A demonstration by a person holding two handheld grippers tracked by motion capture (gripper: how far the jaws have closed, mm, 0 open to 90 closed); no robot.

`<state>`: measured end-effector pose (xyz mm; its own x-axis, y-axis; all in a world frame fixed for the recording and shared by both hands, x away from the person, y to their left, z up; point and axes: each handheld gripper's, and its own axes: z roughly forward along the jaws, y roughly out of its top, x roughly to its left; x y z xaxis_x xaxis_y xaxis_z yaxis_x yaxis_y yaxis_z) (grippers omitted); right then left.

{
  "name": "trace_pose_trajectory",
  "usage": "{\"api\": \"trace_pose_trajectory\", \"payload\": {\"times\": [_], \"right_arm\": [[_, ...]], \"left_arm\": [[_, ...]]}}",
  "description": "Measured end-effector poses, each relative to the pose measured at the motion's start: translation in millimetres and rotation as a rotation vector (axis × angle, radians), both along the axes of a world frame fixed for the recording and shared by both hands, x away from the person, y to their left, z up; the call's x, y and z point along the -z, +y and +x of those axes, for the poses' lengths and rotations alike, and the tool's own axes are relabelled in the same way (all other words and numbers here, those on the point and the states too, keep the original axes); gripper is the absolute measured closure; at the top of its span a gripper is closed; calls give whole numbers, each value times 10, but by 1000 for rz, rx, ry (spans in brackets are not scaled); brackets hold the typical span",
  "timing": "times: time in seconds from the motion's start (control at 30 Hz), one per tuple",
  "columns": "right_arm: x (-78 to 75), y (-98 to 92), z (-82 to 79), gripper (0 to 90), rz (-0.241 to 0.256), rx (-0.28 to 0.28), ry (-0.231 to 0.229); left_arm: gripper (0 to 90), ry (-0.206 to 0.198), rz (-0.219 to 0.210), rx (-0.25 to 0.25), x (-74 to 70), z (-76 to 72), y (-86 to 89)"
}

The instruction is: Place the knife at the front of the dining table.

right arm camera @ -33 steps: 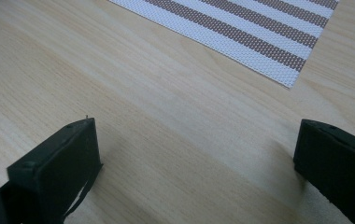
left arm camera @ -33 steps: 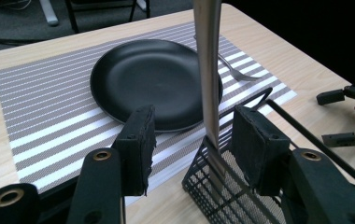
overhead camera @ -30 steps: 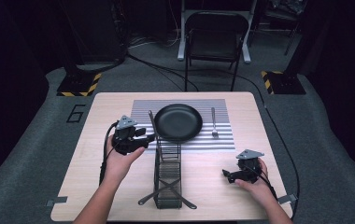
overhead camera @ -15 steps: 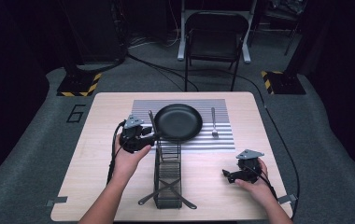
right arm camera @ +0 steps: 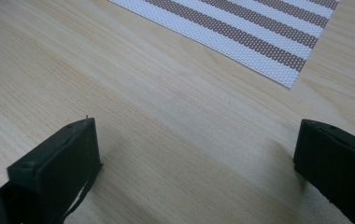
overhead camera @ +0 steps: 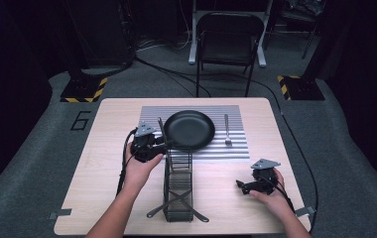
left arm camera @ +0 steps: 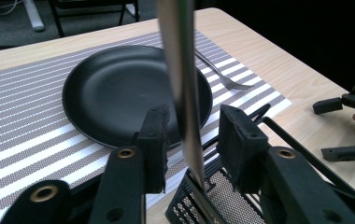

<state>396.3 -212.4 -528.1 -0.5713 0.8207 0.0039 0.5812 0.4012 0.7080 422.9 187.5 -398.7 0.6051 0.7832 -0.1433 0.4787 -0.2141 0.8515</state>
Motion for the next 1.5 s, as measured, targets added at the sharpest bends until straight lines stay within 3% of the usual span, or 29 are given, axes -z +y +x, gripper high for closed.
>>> {"api": "trace_pose_trajectory", "payload": {"times": [0.43,0.87,1.13,1.5], "right_arm": [[2,1,0,0,1,2,-3],[1,0,1,0,1,1,-2],[0,0,0,0,0,0,-1],[2,0,1,0,1,1,-3]], "left_arm": [[791,-6,-25,27,17,-24,33],[801,-38,8,-4,0,-173,0],[821,-22,-2,-13,-25,-222,-35],[825,-24,43,-6,-118,-248,-80]]}}
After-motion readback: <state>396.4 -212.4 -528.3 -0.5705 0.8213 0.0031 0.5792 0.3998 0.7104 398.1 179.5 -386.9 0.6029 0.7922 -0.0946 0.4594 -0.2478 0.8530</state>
